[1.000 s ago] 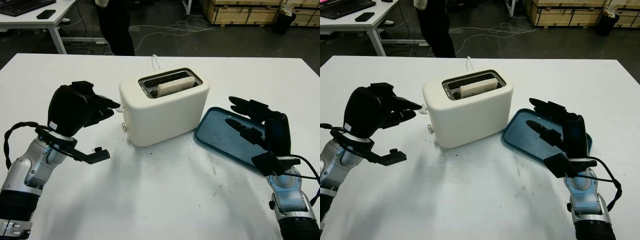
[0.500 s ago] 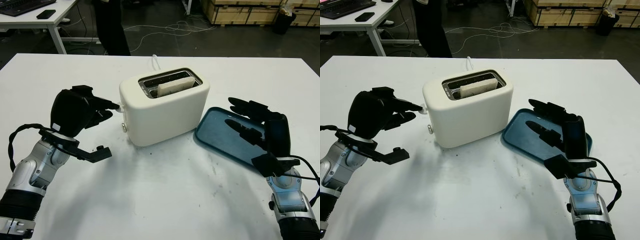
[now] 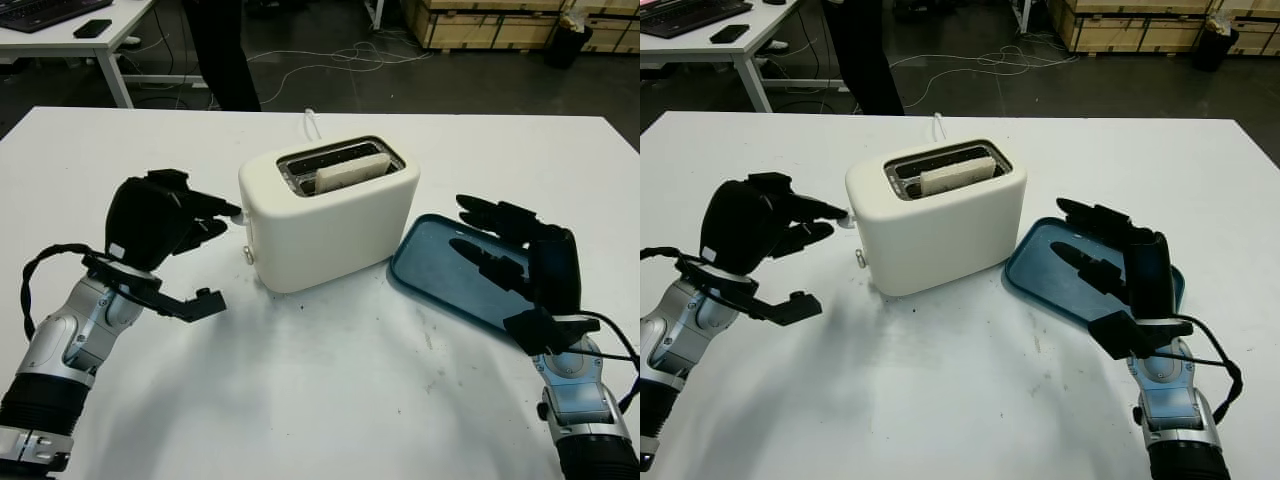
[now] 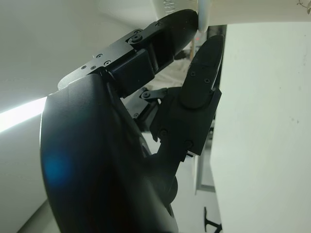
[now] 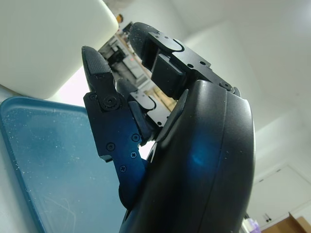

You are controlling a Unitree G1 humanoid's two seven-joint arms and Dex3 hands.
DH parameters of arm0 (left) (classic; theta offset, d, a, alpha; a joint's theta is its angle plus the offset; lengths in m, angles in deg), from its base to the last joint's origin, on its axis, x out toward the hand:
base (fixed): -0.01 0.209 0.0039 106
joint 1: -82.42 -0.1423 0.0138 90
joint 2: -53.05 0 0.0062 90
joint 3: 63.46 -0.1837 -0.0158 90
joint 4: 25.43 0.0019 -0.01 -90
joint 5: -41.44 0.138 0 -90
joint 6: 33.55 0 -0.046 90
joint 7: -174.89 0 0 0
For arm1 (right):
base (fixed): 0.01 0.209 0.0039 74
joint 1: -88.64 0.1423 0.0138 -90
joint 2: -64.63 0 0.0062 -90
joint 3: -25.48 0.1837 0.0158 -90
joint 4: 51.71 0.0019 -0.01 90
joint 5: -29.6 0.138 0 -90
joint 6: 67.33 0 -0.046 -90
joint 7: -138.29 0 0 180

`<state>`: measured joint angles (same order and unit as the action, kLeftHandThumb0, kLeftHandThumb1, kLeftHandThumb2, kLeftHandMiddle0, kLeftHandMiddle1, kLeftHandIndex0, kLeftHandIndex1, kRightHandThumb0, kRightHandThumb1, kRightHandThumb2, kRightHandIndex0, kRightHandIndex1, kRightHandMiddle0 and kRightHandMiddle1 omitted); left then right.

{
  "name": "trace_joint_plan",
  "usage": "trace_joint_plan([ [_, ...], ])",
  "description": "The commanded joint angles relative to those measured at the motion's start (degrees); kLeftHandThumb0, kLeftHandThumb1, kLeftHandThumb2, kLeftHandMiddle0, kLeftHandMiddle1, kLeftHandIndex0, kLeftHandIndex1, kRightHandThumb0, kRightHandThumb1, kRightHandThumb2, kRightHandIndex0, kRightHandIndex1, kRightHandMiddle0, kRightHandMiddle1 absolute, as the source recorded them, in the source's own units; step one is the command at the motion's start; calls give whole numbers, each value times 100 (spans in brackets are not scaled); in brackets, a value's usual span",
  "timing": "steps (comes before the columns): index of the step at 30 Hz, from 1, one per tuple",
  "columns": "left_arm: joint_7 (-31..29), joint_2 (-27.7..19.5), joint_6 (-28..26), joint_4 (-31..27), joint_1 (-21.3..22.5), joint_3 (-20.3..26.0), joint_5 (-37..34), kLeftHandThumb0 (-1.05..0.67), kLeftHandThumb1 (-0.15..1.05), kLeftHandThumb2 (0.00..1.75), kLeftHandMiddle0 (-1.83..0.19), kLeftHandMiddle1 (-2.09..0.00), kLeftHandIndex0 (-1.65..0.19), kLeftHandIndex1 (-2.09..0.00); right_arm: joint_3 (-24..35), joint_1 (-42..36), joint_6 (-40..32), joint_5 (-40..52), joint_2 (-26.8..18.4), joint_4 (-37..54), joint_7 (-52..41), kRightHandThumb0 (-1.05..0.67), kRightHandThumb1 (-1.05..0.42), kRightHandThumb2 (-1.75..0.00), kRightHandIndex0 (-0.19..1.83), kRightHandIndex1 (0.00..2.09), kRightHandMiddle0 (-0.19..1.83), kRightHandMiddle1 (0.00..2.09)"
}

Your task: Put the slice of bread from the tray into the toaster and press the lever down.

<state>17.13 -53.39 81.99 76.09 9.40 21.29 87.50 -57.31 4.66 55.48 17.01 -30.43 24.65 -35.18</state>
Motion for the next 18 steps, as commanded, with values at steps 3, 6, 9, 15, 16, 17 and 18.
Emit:
trace_joint_plan([
  [3,9,48,-16,-62,2,-66,-68,-32,79,0,-90,-117,-125,-1,-1,35,94,40,41,-47,-16,-34,-79,0,102,0,93,0],
  [6,75,53,59,-11,16,-84,-66,-31,77,0,-91,-118,-126,-1,-1,24,62,3,42,-17,5,-33,-79,0,103,0,93,0],
  [9,18,71,14,-56,-12,-87,-92,-31,77,0,-90,-118,-125,-1,3,35,104,7,45,-63,20,-32,-78,0,104,1,94,1],
  [15,-19,81,44,-80,-31,-107,-134,-31,76,1,-90,-119,-126,-1,3,34,67,-14,47,-37,30,-31,-78,0,105,1,95,1],
  [16,-36,85,55,-80,-42,-104,-171,-31,77,1,-90,-119,-126,-1,2,33,58,-23,46,-25,31,-31,-78,0,105,1,95,1],
  [17,-39,88,67,-75,-47,-104,-194,-31,77,1,-89,-121,-126,-1,1,35,59,-26,45,-25,31,-31,-78,0,105,1,95,1],
  [18,-39,96,56,-79,-51,-105,-196,-29,77,0,-88,-123,-125,-1,1,39,64,-21,46,-34,30,-31,-78,0,104,1,95,0],
])
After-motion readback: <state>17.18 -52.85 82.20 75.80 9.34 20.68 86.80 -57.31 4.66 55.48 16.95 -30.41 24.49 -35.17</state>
